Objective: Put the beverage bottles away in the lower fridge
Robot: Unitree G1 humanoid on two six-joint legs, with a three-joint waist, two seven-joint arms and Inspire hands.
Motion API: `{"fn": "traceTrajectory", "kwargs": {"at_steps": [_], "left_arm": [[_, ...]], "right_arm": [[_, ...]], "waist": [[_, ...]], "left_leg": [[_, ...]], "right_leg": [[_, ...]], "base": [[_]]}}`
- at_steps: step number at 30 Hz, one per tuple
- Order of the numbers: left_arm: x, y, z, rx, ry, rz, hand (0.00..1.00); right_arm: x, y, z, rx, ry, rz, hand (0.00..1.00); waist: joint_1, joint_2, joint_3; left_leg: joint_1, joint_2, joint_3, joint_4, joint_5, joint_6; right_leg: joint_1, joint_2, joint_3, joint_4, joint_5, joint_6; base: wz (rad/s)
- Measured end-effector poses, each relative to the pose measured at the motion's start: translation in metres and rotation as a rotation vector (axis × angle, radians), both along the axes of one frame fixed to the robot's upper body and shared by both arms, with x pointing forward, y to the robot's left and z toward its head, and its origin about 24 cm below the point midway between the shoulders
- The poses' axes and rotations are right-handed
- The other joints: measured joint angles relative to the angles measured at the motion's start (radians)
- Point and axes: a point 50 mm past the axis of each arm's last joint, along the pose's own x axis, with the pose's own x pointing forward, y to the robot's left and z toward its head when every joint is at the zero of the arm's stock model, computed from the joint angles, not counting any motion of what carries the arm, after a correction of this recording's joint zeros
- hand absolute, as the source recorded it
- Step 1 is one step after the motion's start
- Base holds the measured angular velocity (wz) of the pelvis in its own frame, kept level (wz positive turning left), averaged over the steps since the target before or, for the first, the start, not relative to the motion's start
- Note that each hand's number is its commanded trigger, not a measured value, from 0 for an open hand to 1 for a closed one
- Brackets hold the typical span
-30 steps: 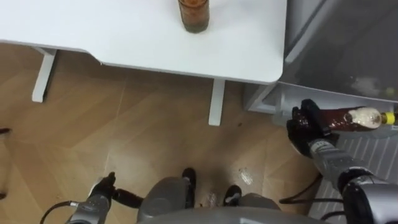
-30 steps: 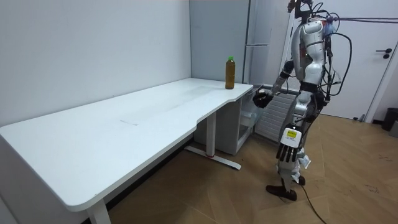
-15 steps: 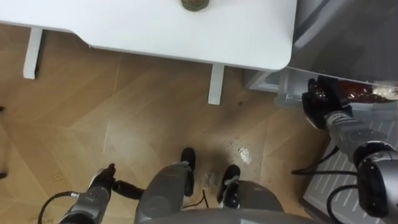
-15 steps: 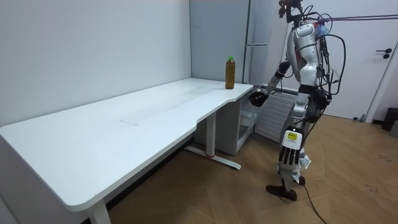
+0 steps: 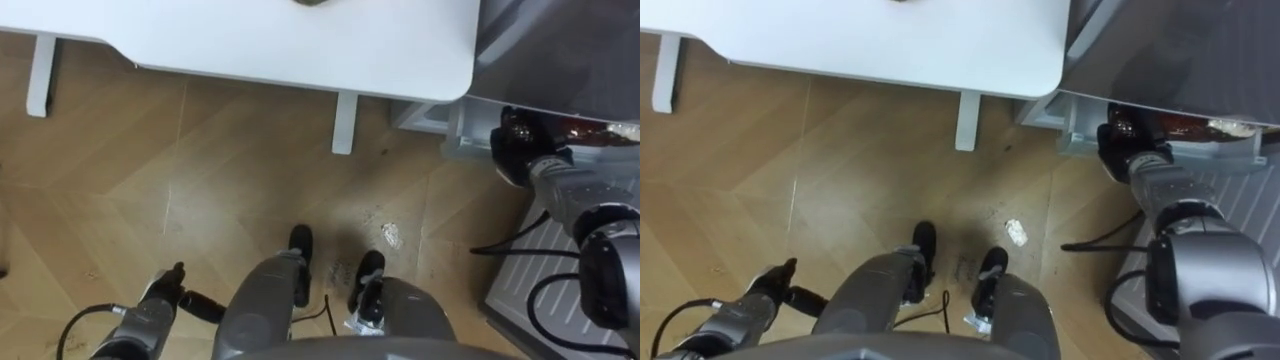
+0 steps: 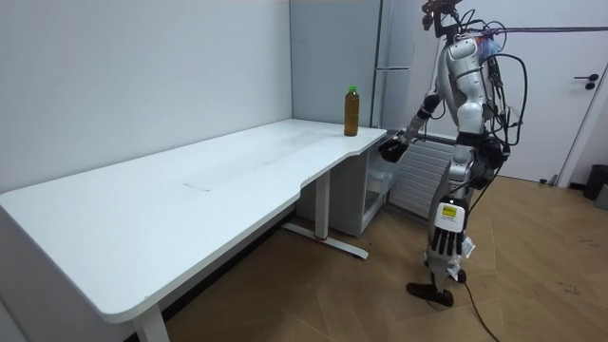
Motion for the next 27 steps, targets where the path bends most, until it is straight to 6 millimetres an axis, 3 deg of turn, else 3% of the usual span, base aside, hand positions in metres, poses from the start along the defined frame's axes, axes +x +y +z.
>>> {"fn": "traceTrajectory", "kwargs": {"at_steps": [27], "left_arm": [[0.0016,-0.0007,0.0005,0.008,0.004,-0.026,0.00]], "right_arm": [[0.0005,-0.0103,0.0050,-0.038,0.002,-0.037,0.00]], "waist": [[0.009,0.014,-0.0021]], "left_leg": [[-0.002,0.002,0.004,0.014,0.002,0.001]], "right_leg": [[-0.002,0.000,-0.002,0.018,0.000,-0.001]], "base": [[0.00]]}}
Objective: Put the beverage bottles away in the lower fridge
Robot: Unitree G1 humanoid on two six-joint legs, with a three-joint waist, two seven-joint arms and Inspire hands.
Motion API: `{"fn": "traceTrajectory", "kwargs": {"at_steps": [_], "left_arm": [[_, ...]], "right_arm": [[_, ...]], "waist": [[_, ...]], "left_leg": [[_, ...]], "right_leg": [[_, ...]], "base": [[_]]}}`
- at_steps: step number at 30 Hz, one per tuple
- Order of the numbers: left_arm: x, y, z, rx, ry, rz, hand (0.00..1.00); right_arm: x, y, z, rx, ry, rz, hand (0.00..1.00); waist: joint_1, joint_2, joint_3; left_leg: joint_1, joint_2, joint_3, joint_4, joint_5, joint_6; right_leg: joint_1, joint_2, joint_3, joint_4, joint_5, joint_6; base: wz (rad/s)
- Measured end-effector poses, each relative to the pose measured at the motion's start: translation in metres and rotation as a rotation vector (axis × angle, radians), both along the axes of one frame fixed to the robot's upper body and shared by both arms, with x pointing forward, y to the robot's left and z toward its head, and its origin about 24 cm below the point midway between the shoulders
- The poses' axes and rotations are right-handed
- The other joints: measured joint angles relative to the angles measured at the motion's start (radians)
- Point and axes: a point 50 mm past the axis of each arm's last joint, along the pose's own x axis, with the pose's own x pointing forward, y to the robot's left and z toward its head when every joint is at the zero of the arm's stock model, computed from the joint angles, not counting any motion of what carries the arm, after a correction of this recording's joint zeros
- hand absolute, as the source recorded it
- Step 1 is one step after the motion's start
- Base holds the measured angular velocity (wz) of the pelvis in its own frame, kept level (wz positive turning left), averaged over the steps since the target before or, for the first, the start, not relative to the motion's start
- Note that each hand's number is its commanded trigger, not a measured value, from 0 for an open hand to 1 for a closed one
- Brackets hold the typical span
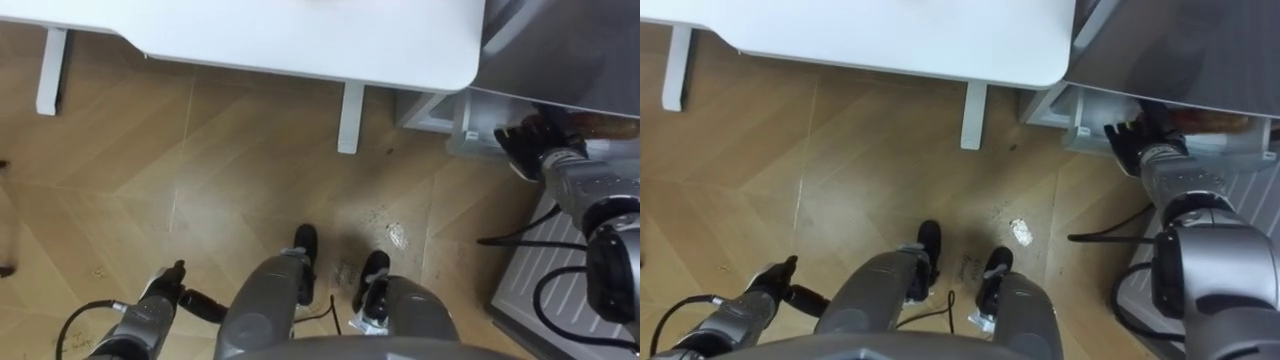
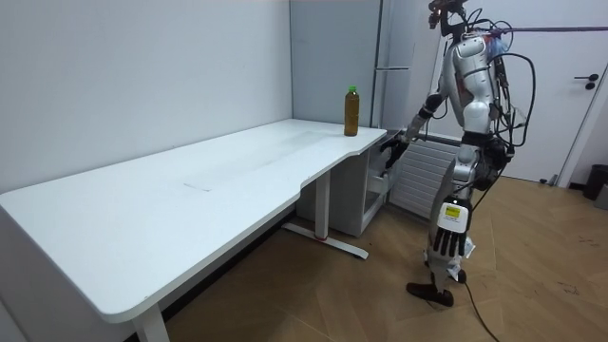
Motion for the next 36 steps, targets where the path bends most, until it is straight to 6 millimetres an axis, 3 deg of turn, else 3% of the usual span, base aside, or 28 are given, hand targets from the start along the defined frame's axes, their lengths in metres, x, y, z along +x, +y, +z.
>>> {"fn": "traceTrajectory", "kwargs": {"at_steps": [14,21,27,28,31,32,34,36], "left_arm": [[0.003,-0.001,0.001,-0.011,-0.016,0.006,0.00],[0.006,-0.001,0.002,-0.010,-0.023,0.006,0.00],[0.004,0.001,0.002,-0.023,-0.026,0.043,0.00],[0.003,0.001,0.001,-0.026,-0.025,0.043,0.00],[-0.002,0.000,0.000,-0.028,-0.017,0.042,0.00],[-0.004,0.000,-0.001,-0.028,-0.016,0.045,0.00],[-0.009,0.002,-0.001,-0.032,-0.027,0.074,0.00],[-0.011,0.001,-0.001,-0.039,-0.032,0.083,0.00]], "right_arm": [[-0.003,0.000,-0.003,-0.022,0.002,0.028,0.00],[-0.016,-0.003,-0.014,-0.034,0.046,0.033,0.00],[-0.037,-0.007,-0.028,-0.034,0.080,0.020,0.00],[-0.044,-0.008,-0.032,-0.034,0.092,0.017,0.00],[-0.058,-0.009,-0.042,-0.035,0.100,0.015,0.00],[-0.061,-0.009,-0.043,-0.036,0.101,0.015,0.00],[-0.079,-0.008,-0.054,-0.042,0.107,0.011,0.00],[-0.094,-0.008,-0.062,-0.048,0.122,0.025,0.00]], "waist": [[-0.002,0.005,-0.0032],[-0.003,0.008,-0.0062],[-0.008,0.017,-0.0214],[-0.010,0.018,-0.0321],[-0.023,0.017,-0.0468],[-0.025,0.017,-0.0477],[-0.034,0.014,-0.0573],[-0.037,0.014,-0.0593]], "left_leg": [[0.022,0.001,0.000,0.002,0.000,0.000],[0.079,0.000,-0.003,-0.009,0.000,0.000],[0.157,0.001,-0.011,-0.031,0.000,-0.001],[0.173,0.001,-0.011,-0.037,0.000,-0.001],[0.234,0.001,-0.010,-0.067,0.001,-0.002],[0.245,0.001,-0.010,-0.071,0.001,-0.002],[0.282,0.001,-0.008,-0.084,0.001,-0.002],[0.298,-0.001,-0.006,-0.092,0.000,-0.003]], "right_leg": [[0.029,0.002,-0.003,-0.007,0.002,0.000],[0.089,0.005,-0.004,-0.024,0.003,0.001],[0.183,0.016,-0.011,-0.075,0.016,0.006],[0.204,0.019,-0.014,-0.093,0.023,0.006],[0.270,0.028,-0.005,-0.142,0.037,0.012],[0.285,0.030,-0.004,-0.155,0.041,0.013],[0.330,0.038,-0.004,-0.198,0.055,0.014],[0.350,0.038,-0.004,-0.203,0.056,0.014]], "base": [[0.00],[0.01],[0.03],[0.00],[-0.02],[-0.05],[-0.02],[-0.02]]}}
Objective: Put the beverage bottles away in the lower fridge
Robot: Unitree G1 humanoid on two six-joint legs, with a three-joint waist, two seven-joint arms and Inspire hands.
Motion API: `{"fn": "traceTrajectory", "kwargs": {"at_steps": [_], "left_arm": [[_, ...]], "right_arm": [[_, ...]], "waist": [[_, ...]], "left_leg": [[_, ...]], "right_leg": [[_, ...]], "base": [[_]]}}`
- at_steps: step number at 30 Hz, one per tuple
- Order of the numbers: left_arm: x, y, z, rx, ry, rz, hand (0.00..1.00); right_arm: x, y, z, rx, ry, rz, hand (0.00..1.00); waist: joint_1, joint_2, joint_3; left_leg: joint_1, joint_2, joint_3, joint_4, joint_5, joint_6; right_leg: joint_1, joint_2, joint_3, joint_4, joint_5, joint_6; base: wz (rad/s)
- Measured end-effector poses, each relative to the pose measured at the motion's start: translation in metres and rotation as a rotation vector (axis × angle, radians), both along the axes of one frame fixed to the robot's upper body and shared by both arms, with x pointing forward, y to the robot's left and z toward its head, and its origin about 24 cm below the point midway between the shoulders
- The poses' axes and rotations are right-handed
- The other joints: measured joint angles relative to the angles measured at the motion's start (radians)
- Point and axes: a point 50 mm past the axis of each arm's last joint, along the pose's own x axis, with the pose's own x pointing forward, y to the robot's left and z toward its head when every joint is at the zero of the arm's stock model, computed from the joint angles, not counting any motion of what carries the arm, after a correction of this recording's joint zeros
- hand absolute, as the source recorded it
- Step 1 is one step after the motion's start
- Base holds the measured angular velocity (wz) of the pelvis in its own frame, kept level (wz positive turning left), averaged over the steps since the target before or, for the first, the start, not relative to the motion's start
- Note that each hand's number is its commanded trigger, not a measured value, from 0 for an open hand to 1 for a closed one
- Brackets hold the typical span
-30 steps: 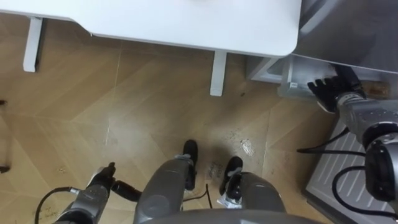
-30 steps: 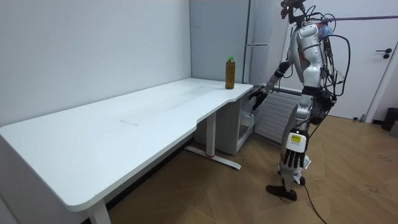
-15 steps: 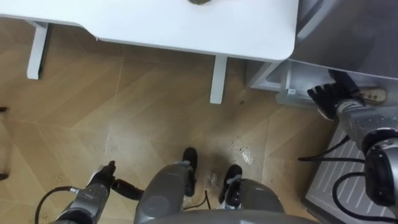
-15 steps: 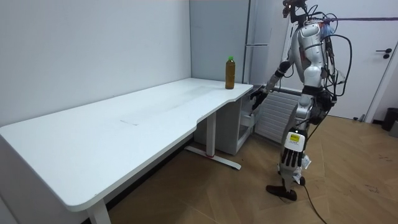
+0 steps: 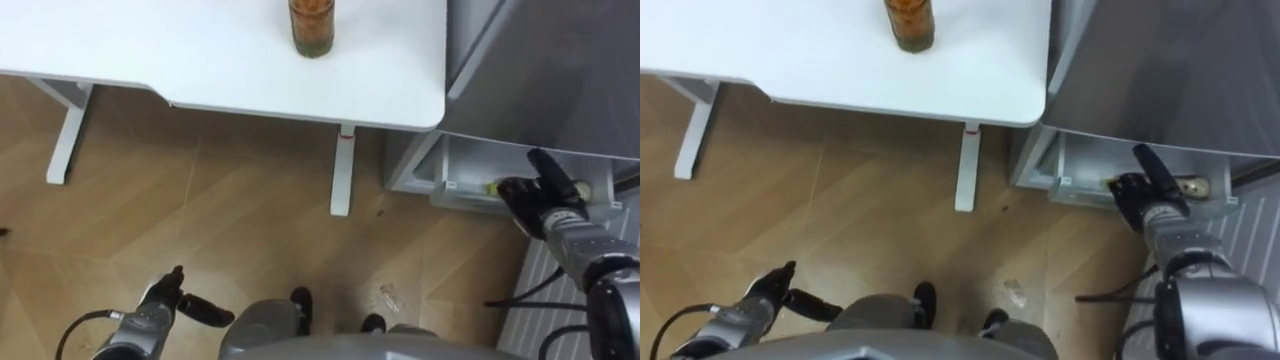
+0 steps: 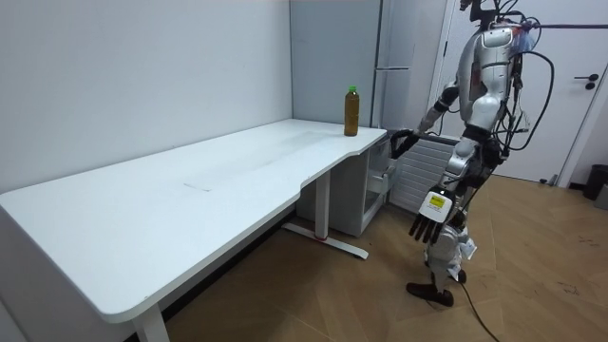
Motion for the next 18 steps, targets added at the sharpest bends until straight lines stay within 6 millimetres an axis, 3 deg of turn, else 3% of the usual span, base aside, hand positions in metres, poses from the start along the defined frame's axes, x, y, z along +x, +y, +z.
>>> {"fn": "traceTrajectory", "kwargs": {"at_steps": [5,10,14,18], "left_arm": [[-0.012,-0.005,-0.004,-0.017,-0.006,0.045,0.00],[-0.015,-0.009,-0.005,-0.012,-0.033,0.049,0.00],[-0.015,-0.014,-0.005,0.003,-0.055,0.062,0.00],[-0.016,-0.023,-0.007,-0.022,-0.066,0.063,0.00]], "right_arm": [[-0.053,0.012,-0.028,-0.027,0.151,0.077,0.00],[-0.087,0.032,-0.045,-0.057,0.278,0.204,0.00],[-0.107,0.045,-0.054,-0.150,0.439,0.467,0.00],[-0.109,0.053,-0.057,-0.279,0.522,0.743,0.00]], "waist": [[-0.022,0.005,0.0042],[-0.046,0.011,0.0155],[-0.056,0.010,0.0167],[-0.074,0.010,0.0164]], "left_leg": [[0.055,-0.001,0.007,-0.033,0.001,-0.004],[0.095,-0.002,0.011,-0.053,-0.002,-0.009],[0.126,-0.004,0.015,-0.068,-0.008,-0.013],[0.139,-0.006,0.019,-0.078,-0.008,-0.013]], "right_leg": [[0.047,0.003,0.007,-0.033,0.003,0.001],[0.079,0.005,0.024,-0.046,-0.001,0.002],[0.108,0.007,0.031,-0.059,-0.002,0.002],[0.117,0.007,0.033,-0.062,-0.003,0.004]], "base": [[-0.05],[-0.07],[-0.07],[0.00]]}}
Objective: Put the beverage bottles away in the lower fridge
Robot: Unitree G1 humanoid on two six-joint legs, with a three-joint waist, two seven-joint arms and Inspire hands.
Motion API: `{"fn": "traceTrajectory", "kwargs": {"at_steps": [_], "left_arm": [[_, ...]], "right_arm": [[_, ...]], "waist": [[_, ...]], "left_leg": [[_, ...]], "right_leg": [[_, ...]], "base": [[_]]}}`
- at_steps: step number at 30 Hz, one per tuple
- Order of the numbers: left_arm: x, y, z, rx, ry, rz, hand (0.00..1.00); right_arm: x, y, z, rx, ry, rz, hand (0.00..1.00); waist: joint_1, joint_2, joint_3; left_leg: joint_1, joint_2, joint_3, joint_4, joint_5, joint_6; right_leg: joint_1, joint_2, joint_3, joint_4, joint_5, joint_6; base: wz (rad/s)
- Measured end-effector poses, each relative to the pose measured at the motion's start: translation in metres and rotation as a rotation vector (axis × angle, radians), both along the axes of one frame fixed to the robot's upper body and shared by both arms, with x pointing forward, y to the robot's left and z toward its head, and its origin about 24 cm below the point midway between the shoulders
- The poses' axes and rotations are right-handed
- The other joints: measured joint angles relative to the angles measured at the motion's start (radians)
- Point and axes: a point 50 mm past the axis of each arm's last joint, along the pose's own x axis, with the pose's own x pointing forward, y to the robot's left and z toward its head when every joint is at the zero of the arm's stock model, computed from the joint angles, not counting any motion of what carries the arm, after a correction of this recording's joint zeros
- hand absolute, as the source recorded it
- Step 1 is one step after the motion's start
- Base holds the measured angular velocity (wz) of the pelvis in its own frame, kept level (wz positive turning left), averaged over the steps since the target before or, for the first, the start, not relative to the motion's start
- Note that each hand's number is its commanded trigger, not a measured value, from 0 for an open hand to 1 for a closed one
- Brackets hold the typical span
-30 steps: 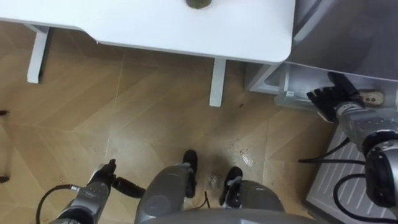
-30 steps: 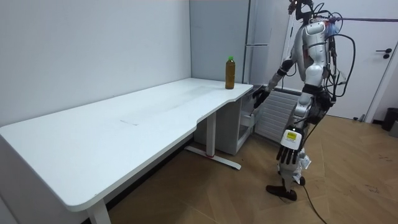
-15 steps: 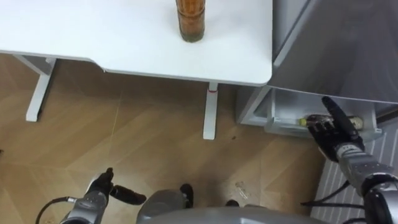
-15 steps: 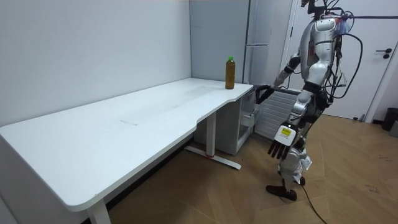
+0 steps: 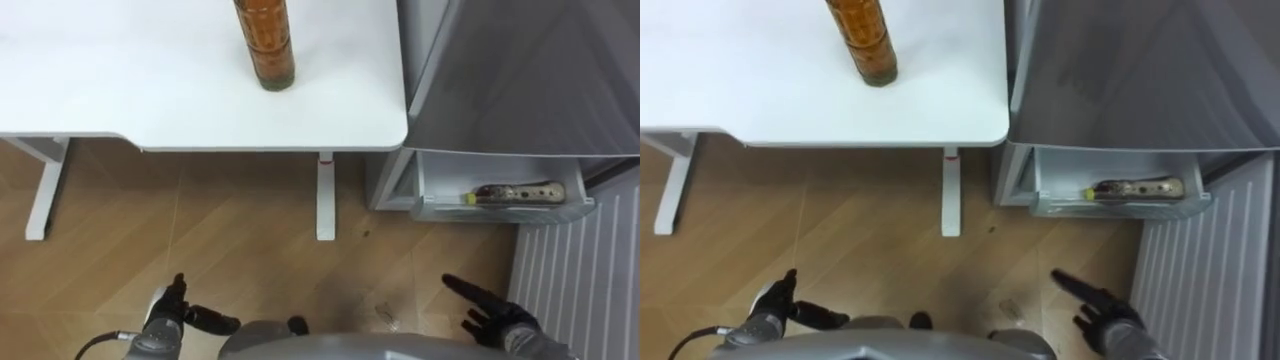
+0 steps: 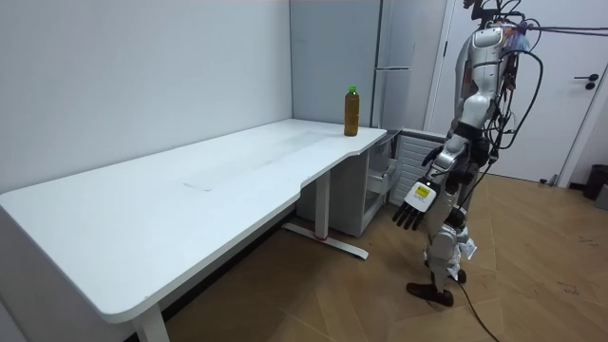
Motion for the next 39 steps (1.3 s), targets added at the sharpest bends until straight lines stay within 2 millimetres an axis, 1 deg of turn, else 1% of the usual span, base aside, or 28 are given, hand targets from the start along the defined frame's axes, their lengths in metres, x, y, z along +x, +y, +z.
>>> {"fn": "traceTrajectory", "kwargs": {"at_steps": [1,2,3,4,6,8,9,10,12,15,18,20,21,22,25,27,30,32,35,37,39], "left_arm": [[0.003,0.000,0.001,-0.001,-0.011,-0.004,0.00],[0.003,0.000,0.001,0.000,-0.010,-0.005,0.00],[-0.001,0.000,0.000,0.000,0.000,-0.003,0.00],[-0.003,0.000,0.000,0.000,0.003,-0.002,0.00],[-0.003,0.000,0.000,0.000,0.003,0.001,0.00],[-0.003,0.000,-0.001,0.001,0.006,0.001,0.00],[-0.005,0.001,-0.001,0.001,0.009,0.002,0.00],[-0.006,0.002,-0.001,0.002,0.014,0.004,0.00],[-0.010,0.003,-0.001,0.001,0.023,0.016,0.00],[-0.015,0.005,-0.002,-0.003,0.031,0.043,0.00],[-0.026,0.011,-0.003,-0.001,0.055,0.098,0.00],[-0.034,0.014,-0.004,-0.009,0.075,0.164,0.00],[-0.035,0.014,-0.004,-0.014,0.073,0.184,0.00],[-0.036,0.014,-0.004,-0.023,0.067,0.221,0.00],[-0.036,0.014,-0.004,-0.032,0.051,0.295,0.00],[-0.036,0.015,-0.004,-0.032,0.039,0.341,0.00],[-0.039,0.019,-0.003,-0.028,0.022,0.443,0.00],[-0.042,0.025,-0.002,-0.033,-0.003,0.580,0.00],[-0.041,0.031,0.000,-0.011,-0.034,0.703,0.00],[-0.038,0.038,0.003,0.037,-0.058,0.786,0.00],[-0.029,0.045,0.009,0.064,-0.117,0.863,0.00]], "right_arm": [[-0.001,0.001,0.000,-0.035,0.023,0.098,0.00],[-0.002,0.001,-0.001,-0.054,0.036,0.148,0.00],[-0.003,0.002,-0.001,-0.085,0.062,0.235,0.00],[-0.003,0.003,-0.001,-0.109,0.081,0.310,0.00],[-0.004,0.003,-0.002,-0.135,0.095,0.364,0.00],[-0.007,0.003,-0.002,-0.149,0.107,0.365,0.00],[-0.009,0.002,-0.002,-0.150,0.112,0.361,0.00],[-0.009,0.002,-0.002,-0.152,0.112,0.361,0.00],[-0.011,0.001,-0.002,-0.152,0.118,0.354,0.00],[-0.019,-0.001,-0.003,-0.153,0.144,0.323,0.00],[-0.031,-0.003,-0.004,-0.147,0.169,0.296,0.00],[-0.037,-0.004,-0.005,-0.143,0.184,0.283,0.00],[-0.038,-0.004,-0.005,-0.141,0.187,0.283,0.00],[-0.039,-0.003,-0.005,-0.137,0.189,0.284,0.00],[-0.039,-0.002,-0.005,-0.128,0.187,0.284,0.00],[-0.039,-0.001,-0.005,-0.126,0.186,0.285,0.00],[-0.039,-0.001,-0.005,-0.127,0.188,0.286,0.00],[-0.042,-0.001,-0.006,-0.126,0.194,0.284,0.00],[-0.045,-0.002,-0.006,-0.130,0.199,0.279,0.00],[-0.050,-0.003,-0.006,-0.140,0.211,0.262,0.00],[-0.051,-0.004,-0.006,-0.158,0.222,0.264,0.00]], "waist": [[-0.003,0.000,0.0000],[-0.001,-0.001,-0.0001],[0.001,-0.001,-0.0008],[0.002,-0.002,-0.0038],[-0.001,-0.003,-0.0059],[-0.002,-0.006,-0.0046],[-0.001,-0.008,-0.0093],[-0.002,-0.008,-0.0099],[-0.003,-0.010,-0.0083],[-0.007,-0.016,-0.0054],[-0.006,-0.020,-0.0044],[-0.006,-0.016,-0.0042],[-0.005,-0.019,-0.0050],[-0.005,-0.016,-0.0057],[0.001,-0.011,-0.0057],[0.003,-0.011,-0.0062],[0.005,-0.006,-0.0054],[0.008,-0.002,-0.0051],[0.015,0.003,-0.0051],[0.023,0.012,-0.0069],[0.027,0.017,-0.0066]], "left_leg": [[0.004,0.000,0.001,-0.001,0.000,0.000],[0.007,0.000,0.001,-0.002,-0.001,0.000],[0.013,-0.001,0.002,-0.003,-0.003,0.000],[0.017,0.001,0.013,-0.004,-0.005,-0.001],[0.020,0.002,0.014,-0.004,-0.006,-0.001],[0.031,0.001,0.013,-0.004,-0.007,0.000],[0.034,0.002,0.012,-0.004,-0.008,-0.001],[0.035,0.003,0.012,-0.004,-0.008,-0.001],[0.042,0.003,0.011,-0.003,-0.008,-0.001],[0.054,0.002,0.004,0.002,-0.013,-0.001],[0.081,0.000,0.004,0.001,-0.017,-0.002],[0.084,0.000,0.003,0.006,-0.021,-0.002],[0.084,-0.001,0.002,0.009,-0.022,-0.002],[0.084,0.000,0.001,0.015,-0.024,-0.002],[0.084,0.000,0.003,0.015,-0.026,-0.002],[0.085,0.000,0.004,0.016,-0.027,-0.002],[0.088,0.005,0.006,0.025,-0.036,-0.003],[0.103,0.005,0.010,0.024,-0.041,-0.004],[0.112,0.006,0.014,0.021,-0.043,-0.005],[0.126,0.006,0.014,0.021,-0.047,-0.006],[0.127,0.006,0.011,0.026,-0.049,-0.006]], "right_leg": [[0.003,0.000,0.001,-0.001,0.000,0.001],[0.005,0.000,0.004,-0.001,-0.001,0.001],[0.008,0.000,0.012,0.000,-0.004,0.002],[0.009,0.001,0.022,0.002,-0.004,0.002],[0.012,0.001,0.025,0.002,-0.004,0.002],[0.023,0.001,0.024,0.001,-0.004,0.002],[0.025,0.001,0.024,0.001,-0.004,0.002],[0.027,0.002,0.025,0.002,-0.004,0.002],[0.035,0.002,0.023,0.002,-0.004,0.002],[0.057,0.002,0.020,-0.001,-0.008,0.002],[0.074,0.001,0.023,-0.002,-0.014,0.003],[0.082,0.000,0.024,0.000,-0.019,0.003],[0.082,0.000,0.024,0.000,-0.020,0.003],[0.082,0.001,0.022,0.000,-0.021,0.004],[0.082,0.001,0.024,0.001,-0.021,0.004],[0.083,0.001,0.024,0.000,-0.021,0.004],[0.088,0.003,0.025,0.001,-0.021,0.004],[0.101,0.004,0.031,0.000,-0.022,0.003],[0.108,0.006,0.038,0.001,-0.022,0.002],[0.121,0.006,0.039,0.001,-0.023,0.002],[0.125,0.006,0.039,0.000,-0.025,0.002]], "base": [[0.00],[-0.06],[-0.13],[-0.17],[-0.08],[0.00],[0.00],[0.00],[0.02],[0.04],[0.00],[0.00],[0.05],[0.00],[0.00],[0.00],[-0.04],[-0.06],[-0.07],[0.00],[0.02]]}}
